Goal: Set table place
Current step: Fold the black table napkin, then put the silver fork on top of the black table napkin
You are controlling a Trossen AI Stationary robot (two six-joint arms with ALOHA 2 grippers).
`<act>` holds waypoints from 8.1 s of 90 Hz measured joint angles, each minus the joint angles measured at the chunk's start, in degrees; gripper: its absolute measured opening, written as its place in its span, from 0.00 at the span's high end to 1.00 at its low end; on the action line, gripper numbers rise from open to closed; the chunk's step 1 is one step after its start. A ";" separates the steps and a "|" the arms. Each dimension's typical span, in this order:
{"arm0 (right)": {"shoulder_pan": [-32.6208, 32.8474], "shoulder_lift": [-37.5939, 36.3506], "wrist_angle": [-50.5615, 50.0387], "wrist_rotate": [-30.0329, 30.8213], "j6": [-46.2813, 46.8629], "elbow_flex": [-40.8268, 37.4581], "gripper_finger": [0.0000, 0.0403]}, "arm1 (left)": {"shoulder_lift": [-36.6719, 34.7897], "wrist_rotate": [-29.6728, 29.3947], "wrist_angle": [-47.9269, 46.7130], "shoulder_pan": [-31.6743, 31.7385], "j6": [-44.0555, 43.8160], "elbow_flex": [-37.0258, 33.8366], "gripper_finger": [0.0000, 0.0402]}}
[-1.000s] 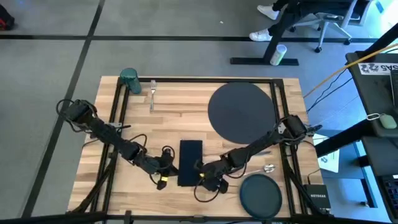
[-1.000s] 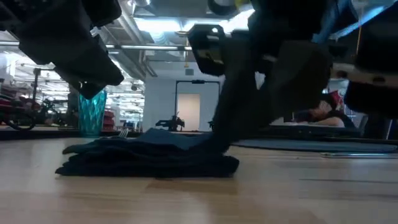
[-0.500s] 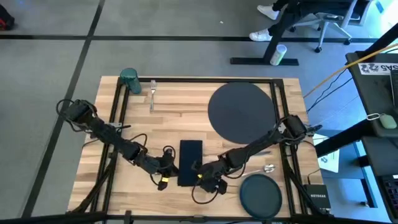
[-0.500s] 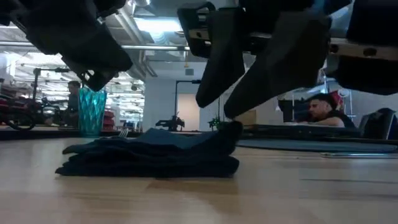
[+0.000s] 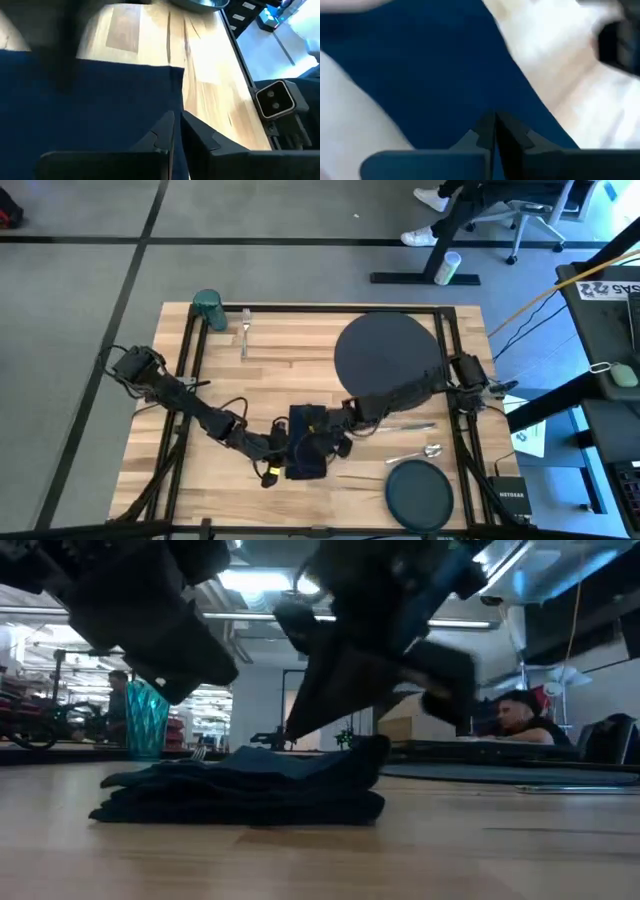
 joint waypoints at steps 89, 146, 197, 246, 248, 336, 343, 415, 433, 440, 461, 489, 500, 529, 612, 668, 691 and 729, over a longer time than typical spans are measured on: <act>-10.17 0.02 10.15 -8.49 -1.25 -10.49 1.00 | 8.33 -1.54 -1.74 -3.21 -10.22 0.34 0.96; -10.17 0.09 10.95 -8.26 -1.25 -10.53 1.00 | 5.30 2.91 13.43 5.35 4.80 0.59 0.96; -10.17 0.13 11.03 -8.29 -1.31 -10.53 1.00 | 16.94 5.53 13.76 5.36 4.37 7.13 0.96; -10.19 0.13 10.22 -8.34 -1.33 -10.51 1.00 | 18.88 5.61 19.60 4.58 4.77 7.45 0.96; -10.19 0.13 10.23 -8.35 -1.32 -10.51 1.00 | 18.63 5.64 19.63 4.50 5.05 7.68 0.96; -10.19 0.31 9.53 -9.38 -1.77 -10.45 1.00 | 16.92 5.67 14.18 1.88 3.91 8.40 0.96; -10.10 0.05 9.15 -9.39 -1.77 -10.44 1.00 | 13.96 5.66 12.27 2.24 4.93 8.43 0.96; -10.02 -10.00 0.16 -9.29 -1.05 -10.27 1.00 | 6.90 6.03 -15.45 8.09 5.96 8.73 0.96; -10.10 -12.16 -4.22 -9.18 -0.86 -10.29 1.00 | 8.57 6.06 -16.31 9.27 5.57 8.69 0.96; -10.10 -13.26 -6.14 -9.18 -0.90 -10.28 1.00 | 8.55 6.06 -16.90 9.12 4.32 8.73 0.96; -10.10 -15.62 -8.89 -9.06 -1.22 -10.27 1.00 | 8.26 4.82 -17.41 7.65 -0.94 7.70 0.96; -10.10 -18.77 -12.09 -7.06 -1.28 -10.25 1.00 | 5.55 2.34 -17.84 5.27 -6.65 4.12 0.96; -10.12 -19.11 -13.47 -6.12 -1.28 -10.23 1.00 | 4.05 1.92 -18.22 4.32 -9.06 2.30 0.96; -10.12 -19.23 -15.10 -5.93 -1.23 -10.31 1.00 | -2.85 -2.68 -26.13 1.83 -15.72 -2.02 0.96; -10.23 -19.34 -17.69 -5.25 -1.32 -10.29 1.00 | -26.79 -7.48 -35.79 -7.37 -23.94 -7.40 0.96; -11.33 -19.34 -17.88 -5.79 -2.62 -10.29 1.00 | -15.02 -2.30 -35.80 -17.08 -39.20 -7.38 0.96; -11.33 -19.34 -17.90 -5.84 -2.62 -10.29 1.00 | -15.02 -2.56 -39.73 -21.13 -46.64 -7.36 0.96; -11.33 -19.34 -17.54 -6.74 -3.38 -10.29 1.00 | -19.89 -11.08 -42.85 -15.91 -48.09 0.75 0.96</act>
